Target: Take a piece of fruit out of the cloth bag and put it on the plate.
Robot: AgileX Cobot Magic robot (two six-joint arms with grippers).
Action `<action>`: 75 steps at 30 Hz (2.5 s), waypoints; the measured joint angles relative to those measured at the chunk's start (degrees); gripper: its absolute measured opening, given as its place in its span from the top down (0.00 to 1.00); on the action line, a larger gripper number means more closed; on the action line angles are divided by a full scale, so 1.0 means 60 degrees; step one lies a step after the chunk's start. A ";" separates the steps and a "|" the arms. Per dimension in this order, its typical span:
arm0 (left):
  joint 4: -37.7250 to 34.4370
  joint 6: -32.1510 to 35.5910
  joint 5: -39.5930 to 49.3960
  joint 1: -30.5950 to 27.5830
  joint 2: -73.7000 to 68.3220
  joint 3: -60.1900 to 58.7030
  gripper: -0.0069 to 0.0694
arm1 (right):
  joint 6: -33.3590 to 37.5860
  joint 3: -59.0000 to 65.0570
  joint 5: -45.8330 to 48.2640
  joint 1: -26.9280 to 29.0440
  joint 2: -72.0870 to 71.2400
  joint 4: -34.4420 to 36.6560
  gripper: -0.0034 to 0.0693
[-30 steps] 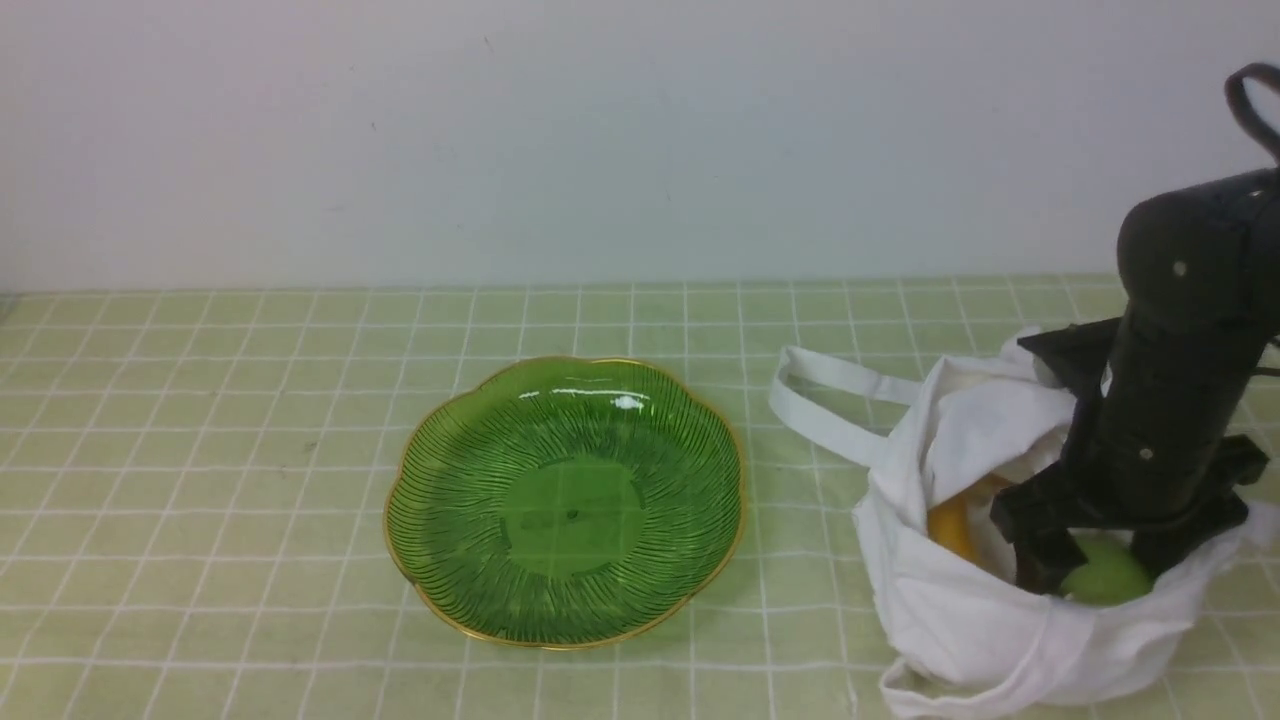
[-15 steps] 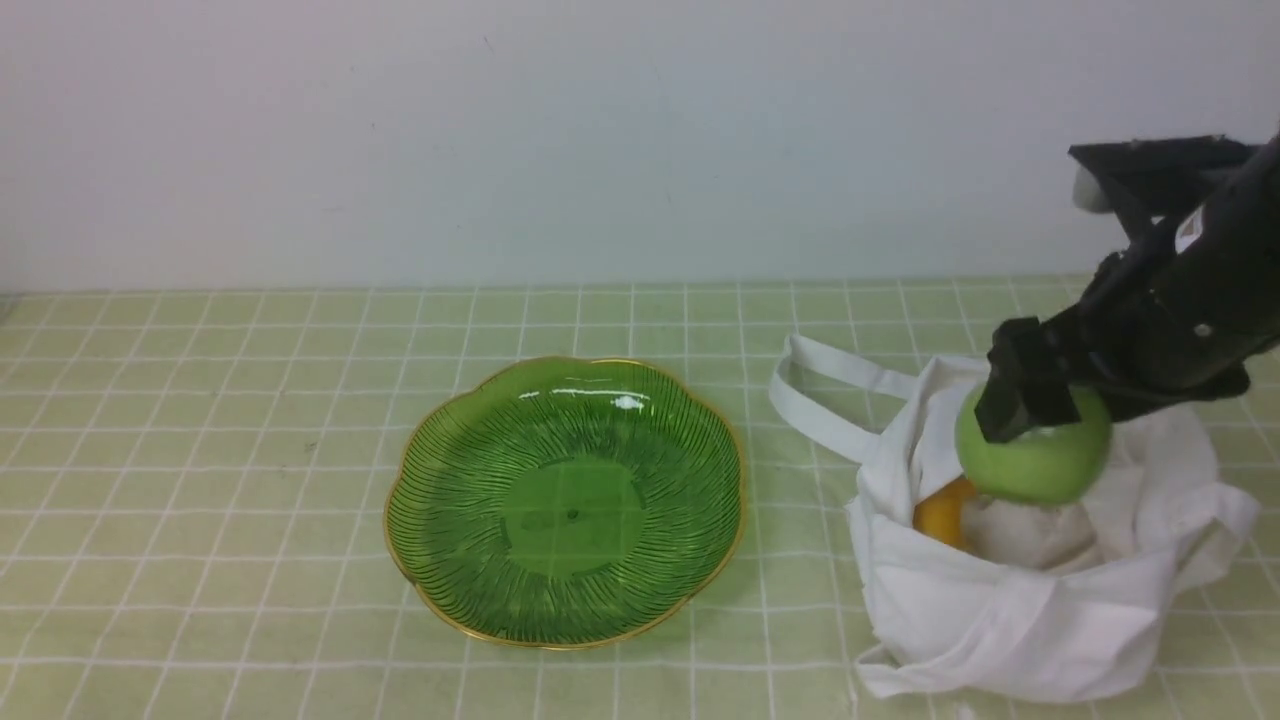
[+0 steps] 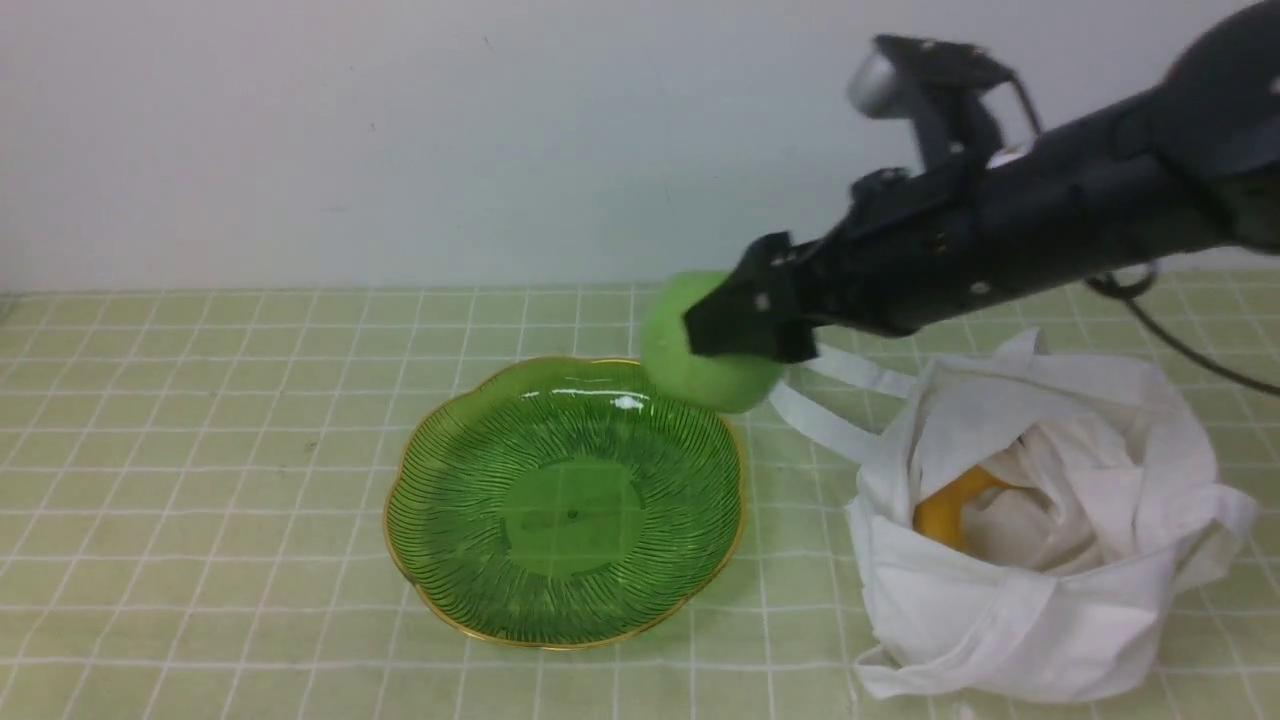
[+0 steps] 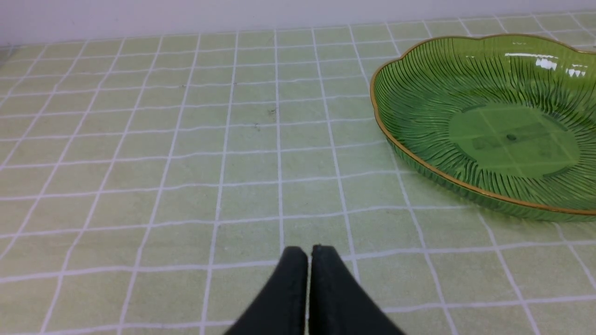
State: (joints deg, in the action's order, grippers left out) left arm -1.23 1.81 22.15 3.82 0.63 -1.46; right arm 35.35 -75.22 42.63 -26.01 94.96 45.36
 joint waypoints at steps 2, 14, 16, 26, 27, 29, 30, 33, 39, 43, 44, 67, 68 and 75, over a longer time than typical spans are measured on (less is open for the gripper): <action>0.0000 0.0000 0.0000 0.0000 0.0000 0.0000 0.92 | 0.0069 -0.0201 -0.0407 -0.0339 0.0591 0.0021 0.10; 0.0000 0.0000 0.0000 0.0000 0.0000 0.0000 0.92 | -0.0015 -0.1356 -0.1239 -0.1230 0.3709 0.0029 0.10; 0.0000 0.0000 0.0000 0.0000 0.0000 0.0000 0.92 | -0.0035 -0.1399 -0.1203 -0.1230 0.3906 0.0029 0.10; 0.0000 0.0000 0.0000 0.0000 0.0000 0.0000 0.92 | -0.0655 -0.2123 -0.0177 -0.1230 0.3550 -0.1120 0.01; 0.0000 0.0000 0.0000 0.0000 0.0000 0.0000 0.92 | -0.1014 -0.2263 -0.0071 -0.1230 0.3360 -0.1486 0.01; 0.0000 0.0000 0.0000 0.0000 0.0000 0.0000 0.92 | -0.1523 -0.2492 0.0138 -0.1230 0.3073 -0.2099 0.03; 0.0000 0.0000 0.0000 0.0000 0.0000 0.0000 0.92 | -0.1879 -0.2643 0.0389 -0.1230 0.2917 -0.2526 0.05; 0.0000 0.0000 0.0000 0.0000 0.0000 0.0000 0.92 | -0.3338 -0.3094 0.1573 -0.1230 0.2331 -0.4256 0.18; 0.0000 0.0000 0.0000 0.0000 0.0000 0.0000 0.92 | -0.6223 -0.3371 0.3763 -0.1230 0.0328 -0.8142 0.81; 0.0000 0.0000 0.0000 0.0000 0.0000 0.0000 0.92 | -0.7470 -0.3371 0.4408 -0.1230 -0.1407 -0.9134 0.95; 0.0000 0.0000 0.0000 0.0000 0.0000 0.0000 0.92 | -0.7704 -0.3346 0.4399 -0.1230 -0.1977 -0.9178 0.96; 0.0000 0.0000 0.0000 0.0000 0.0000 0.0000 0.92 | -0.8617 0.8958 -0.4953 -0.1230 -1.4481 -0.8618 0.97; 0.0000 0.0000 0.0000 0.0000 0.0000 0.0000 0.92 | -0.8617 0.9133 -0.5037 -0.1230 -1.4627 -0.8593 0.97; 0.0000 0.0000 0.0000 0.0000 0.0000 0.0000 0.92 | -0.8617 0.9851 -0.5439 -0.1230 -1.5222 -0.8444 0.97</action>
State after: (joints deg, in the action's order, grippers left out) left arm -1.23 1.81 22.15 3.82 0.63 -1.46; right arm -16.35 -16.11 10.00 -33.39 3.63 -5.31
